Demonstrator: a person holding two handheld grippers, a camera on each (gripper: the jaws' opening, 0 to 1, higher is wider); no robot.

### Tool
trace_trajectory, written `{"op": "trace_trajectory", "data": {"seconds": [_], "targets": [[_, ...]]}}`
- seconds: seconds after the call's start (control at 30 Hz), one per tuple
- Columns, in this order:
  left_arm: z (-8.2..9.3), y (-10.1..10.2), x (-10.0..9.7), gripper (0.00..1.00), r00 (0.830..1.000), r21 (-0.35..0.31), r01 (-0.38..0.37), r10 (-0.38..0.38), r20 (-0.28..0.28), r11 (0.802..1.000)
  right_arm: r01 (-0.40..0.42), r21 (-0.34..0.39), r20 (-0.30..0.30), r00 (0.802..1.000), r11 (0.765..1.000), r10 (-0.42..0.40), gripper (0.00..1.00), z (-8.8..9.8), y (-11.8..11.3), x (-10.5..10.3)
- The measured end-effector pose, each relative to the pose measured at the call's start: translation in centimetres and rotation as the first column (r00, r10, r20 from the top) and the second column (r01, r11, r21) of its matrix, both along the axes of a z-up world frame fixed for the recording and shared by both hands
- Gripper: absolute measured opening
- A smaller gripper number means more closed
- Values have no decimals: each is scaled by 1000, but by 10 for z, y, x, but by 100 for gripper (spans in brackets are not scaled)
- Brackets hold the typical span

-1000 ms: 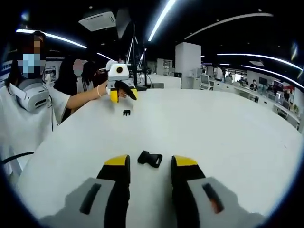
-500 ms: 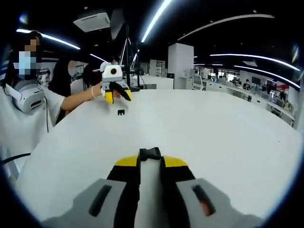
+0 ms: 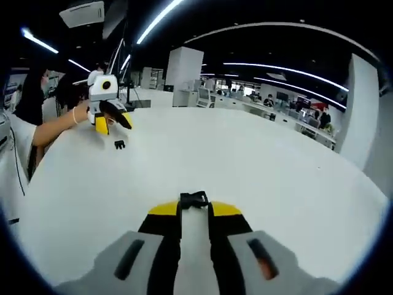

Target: Snap the two parts of the plastic buckle together until the buckle closes and remains connected.

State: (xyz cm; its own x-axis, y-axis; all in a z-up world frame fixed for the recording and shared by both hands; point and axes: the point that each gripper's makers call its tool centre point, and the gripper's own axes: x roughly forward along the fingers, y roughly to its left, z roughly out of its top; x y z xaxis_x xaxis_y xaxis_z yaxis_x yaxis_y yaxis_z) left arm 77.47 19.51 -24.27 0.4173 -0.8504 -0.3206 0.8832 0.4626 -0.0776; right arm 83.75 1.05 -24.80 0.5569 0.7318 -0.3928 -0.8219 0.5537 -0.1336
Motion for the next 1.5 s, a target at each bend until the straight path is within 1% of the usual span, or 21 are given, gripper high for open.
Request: {"op": "trace_trajectory", "data": {"seconds": [0.03, 0.07, 0.1, 0.13, 0.17, 0.33, 0.4, 0.43, 0.5, 0.57, 0.63, 0.67, 0.73, 0.9, 1.0, 1.03, 1.13, 1.2, 1.27, 1.43, 1.5], "targets": [[-1, 0, 0, 32, 1000, 9, 1, -1, 4, 1000, 31, 40, -5, 999, 999, -31, 10, 4, 2, 1], [-1, 0, -1, 32, 1000, 15, 2, -2, 8, 1000, 63, 102, -17, 998, 993, -61, 7, 9, 3, 0], [-1, 0, -1, 32, 1000, 15, 2, -2, 9, 1000, 85, 155, -46, 996, 984, -79, 5, 12, 6, -2], [0, 0, -2, 32, 1000, 11, 4, -4, 10, 1000, 97, 201, -71, 994, 975, -84, 5, 15, 8, -4], [1, 0, -2, 32, 1000, 6, 4, -4, 10, 1000, 97, 227, -84, 993, 969, -80, 6, 16, 10, -6], [1, 0, -3, 32, 1000, 3, 4, -4, 9, 1000, 110, 221, -38, 994, 969, -104, 6, 23, 9, -11], [2, 1, -2, 32, 1000, 2, 4, -4, 10, 1000, 94, 192, -7, 995, 977, -95, 7, 25, 9, -11], [2, 1, -2, 32, 1000, 2, 3, -3, 11, 1000, 83, 167, 28, 996, 983, -89, 8, 26, 8, -9], [3, 1, -2, 32, 1000, -1, 3, -3, 14, 1000, 58, 147, 66, 995, 987, -68, 14, 29, 8, -6], [5, 0, -3, 32, 1000, -13, 3, -3, 12, 1000, 53, 145, 80, 995, 988, -66, 18, 32, 6, -2], [5, 1, -4, 32, 1000, -18, 1, -1, 13, 1000, -2, 151, 109, 994, 989, -15, 22, 35, 9, -1], [6, 1, -4, 33, 1000, -19, -1, 1, 13, 1000, 3, 168, 107, 994, 986, -21, 23, 36, 7, 1], [7, 2, -3, 33, 1000, -24, -5, 5, 15, 1000, -41, 197, 112, 994, 980, 19, 23, 39, 8, 3], [12, 4, -1, 34, 1000, -50, -17, 18, 19, 999, -95, 206, 118, 990, 974, 72, 32, 39, 7, 5], [13, 6, 2, 34, 999, -57, -33, 34, 20, 998, -171, 164, 152, 977, 972, 146, 36, 37, 11, 1], [14, 6, 3, 34, 999, -61, -35, 36, 19, 998, -195, 149, 150, 973, 969, 173, 36, 35, 12, 0], [15, 7, 3, 34, 999, -71, -39, 40, 19, 997, -255, 99, 78, 966, 962, 248, 38, 21, 14, -3], [16, 7, 4, 34, 999, -72, -41, 43, 20, 997, -261, 74, 77, 964, 962, 256, 43, 19, 16, 0], [16, 8, 5, 34, 999, -73, -44, 46, 21, 996, -261, 67, 81, 963, 963, 256, 44, 19, 16, 3], [16, 9, 6, 34, 999, -72, -47, 49, 21, 996, -282, 116, 93, 958, 952, 273, 44, 26, 20, 3], [16, 9, 6, 36, 999, -69, -47, 49, 24, 997, -291, 116, 93, 955, 950, 281, 44, 24, 20, 4]]}}
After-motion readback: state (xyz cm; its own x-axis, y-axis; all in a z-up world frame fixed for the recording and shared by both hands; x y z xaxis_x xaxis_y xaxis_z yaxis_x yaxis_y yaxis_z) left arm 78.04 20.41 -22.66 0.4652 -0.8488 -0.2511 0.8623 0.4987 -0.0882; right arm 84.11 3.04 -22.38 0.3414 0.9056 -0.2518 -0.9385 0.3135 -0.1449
